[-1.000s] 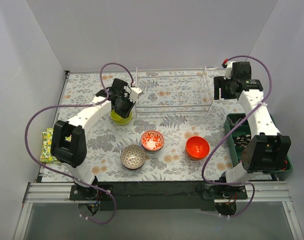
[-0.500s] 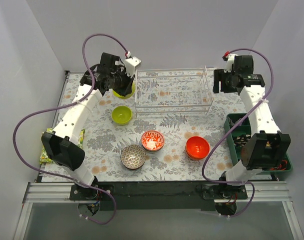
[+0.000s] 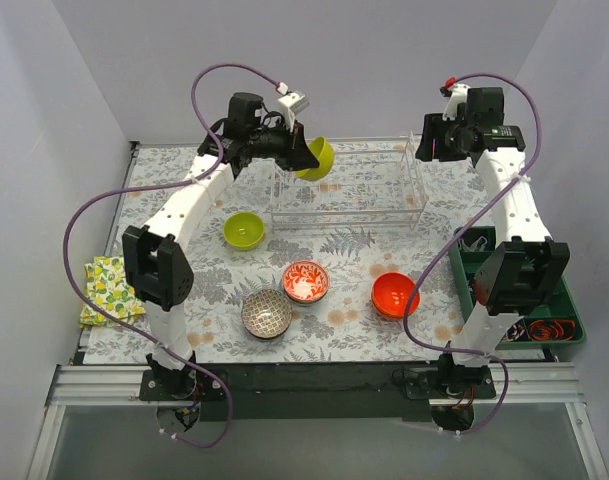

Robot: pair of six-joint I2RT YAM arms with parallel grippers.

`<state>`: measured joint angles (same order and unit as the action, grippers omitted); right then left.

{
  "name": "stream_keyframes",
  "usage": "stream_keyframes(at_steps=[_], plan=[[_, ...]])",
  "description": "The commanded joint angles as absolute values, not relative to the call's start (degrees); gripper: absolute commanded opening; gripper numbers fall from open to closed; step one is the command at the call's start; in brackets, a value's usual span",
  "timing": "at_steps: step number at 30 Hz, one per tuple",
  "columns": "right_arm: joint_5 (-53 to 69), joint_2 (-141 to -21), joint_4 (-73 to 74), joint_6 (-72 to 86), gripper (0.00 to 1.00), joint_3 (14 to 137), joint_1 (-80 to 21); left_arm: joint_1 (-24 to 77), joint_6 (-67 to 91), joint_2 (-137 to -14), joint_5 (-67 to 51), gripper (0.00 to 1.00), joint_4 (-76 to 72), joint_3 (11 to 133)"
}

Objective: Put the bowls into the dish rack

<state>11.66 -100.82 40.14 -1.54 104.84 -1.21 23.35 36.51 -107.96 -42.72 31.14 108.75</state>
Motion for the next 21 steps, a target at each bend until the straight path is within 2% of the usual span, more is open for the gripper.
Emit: stream_keyframes(at_steps=[1, 6, 10, 21], plan=[[14.59, -101.95, 38.32, -0.44, 0.58, 107.32, -2.20, 24.52, 46.83, -113.96, -54.22, 0.00, 13.90, 111.79], [14.85, -104.50, 38.23, -0.44, 0.52, 107.67, -3.16, 24.61, 61.06, -121.37, -57.83, 0.00, -1.38, 113.11], [15.82, -106.78, 38.06, -0.44, 0.43, 109.07, -4.48, 24.70, 66.53, -126.46, -57.31, 0.00, -7.37, 114.78], [15.65, -112.32, 38.23, -0.44, 0.39, 111.27, -9.05, 24.96, 70.48, -133.50, -55.11, 0.00, -13.35, 117.42]])
